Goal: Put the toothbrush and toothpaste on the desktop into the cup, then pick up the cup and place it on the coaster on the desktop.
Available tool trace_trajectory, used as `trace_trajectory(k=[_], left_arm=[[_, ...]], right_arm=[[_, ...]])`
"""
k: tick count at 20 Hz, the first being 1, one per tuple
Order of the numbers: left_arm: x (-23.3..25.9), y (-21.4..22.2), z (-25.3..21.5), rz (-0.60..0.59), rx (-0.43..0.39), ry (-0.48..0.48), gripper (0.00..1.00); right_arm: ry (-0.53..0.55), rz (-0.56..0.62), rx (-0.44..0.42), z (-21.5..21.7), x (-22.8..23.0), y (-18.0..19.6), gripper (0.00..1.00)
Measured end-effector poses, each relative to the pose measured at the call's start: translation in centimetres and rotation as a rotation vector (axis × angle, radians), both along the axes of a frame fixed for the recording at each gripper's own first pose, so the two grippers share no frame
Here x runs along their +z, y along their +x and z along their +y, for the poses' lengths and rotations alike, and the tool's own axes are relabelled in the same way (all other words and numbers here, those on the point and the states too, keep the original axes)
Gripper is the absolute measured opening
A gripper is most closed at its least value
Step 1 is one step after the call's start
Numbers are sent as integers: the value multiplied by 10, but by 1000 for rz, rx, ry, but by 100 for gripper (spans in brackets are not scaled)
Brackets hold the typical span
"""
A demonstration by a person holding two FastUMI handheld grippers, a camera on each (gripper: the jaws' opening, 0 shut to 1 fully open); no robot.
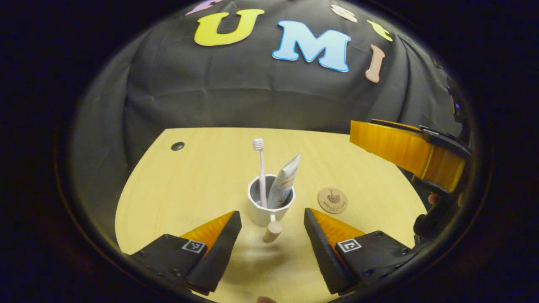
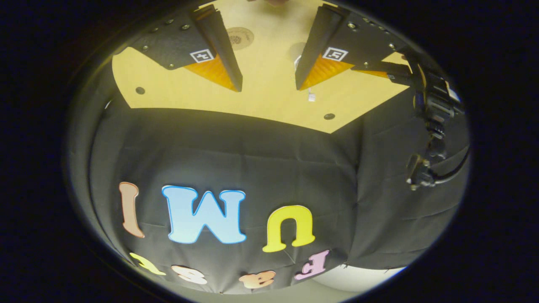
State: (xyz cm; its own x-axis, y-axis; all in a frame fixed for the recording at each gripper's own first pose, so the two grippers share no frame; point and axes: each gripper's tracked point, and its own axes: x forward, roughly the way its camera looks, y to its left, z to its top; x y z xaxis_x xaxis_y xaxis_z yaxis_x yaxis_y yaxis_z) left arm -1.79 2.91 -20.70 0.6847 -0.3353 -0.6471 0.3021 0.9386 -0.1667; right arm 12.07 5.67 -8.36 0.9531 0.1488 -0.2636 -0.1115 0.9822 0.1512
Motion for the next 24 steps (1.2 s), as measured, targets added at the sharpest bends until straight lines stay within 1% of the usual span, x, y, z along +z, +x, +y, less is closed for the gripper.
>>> trace_trajectory(k=[2, 3, 4, 11, 12, 13, 16, 17, 20, 23, 24], left_arm=[[-10, 2, -5, 41, -15, 22, 97], [-16, 2, -7, 64, -23, 32, 94], [-22, 2, -9, 87, -28, 42, 98], [-60, 8, -11, 228, -47, 101, 97], [-64, 9, -11, 242, -50, 113, 94], [-68, 11, -11, 256, -52, 120, 98], [-79, 17, -13, 295, -49, 129, 98], [-82, 17, -11, 305, -48, 132, 100], [-90, 19, -7, 337, -39, 153, 89], [-101, 23, -4, 359, -21, 166, 76], [-103, 23, -2, 367, -15, 166, 73]], right_arm=[[6, 15, -20, -9, -6, -6, 78], [7, 23, -31, -15, -10, -9, 78], [8, 33, -42, -20, -13, -11, 78], [40, 112, -110, -52, -44, -23, 78], [43, 124, -121, -56, -49, -24, 77], [49, 137, -128, -60, -53, -25, 77], [58, 165, -149, -71, -64, -28, 78], [58, 173, -155, -74, -67, -28, 78], [72, 195, -169, -81, -74, -29, 78], [84, 215, -173, -84, -81, -29, 78], [84, 221, -173, -84, -82, -30, 78]])
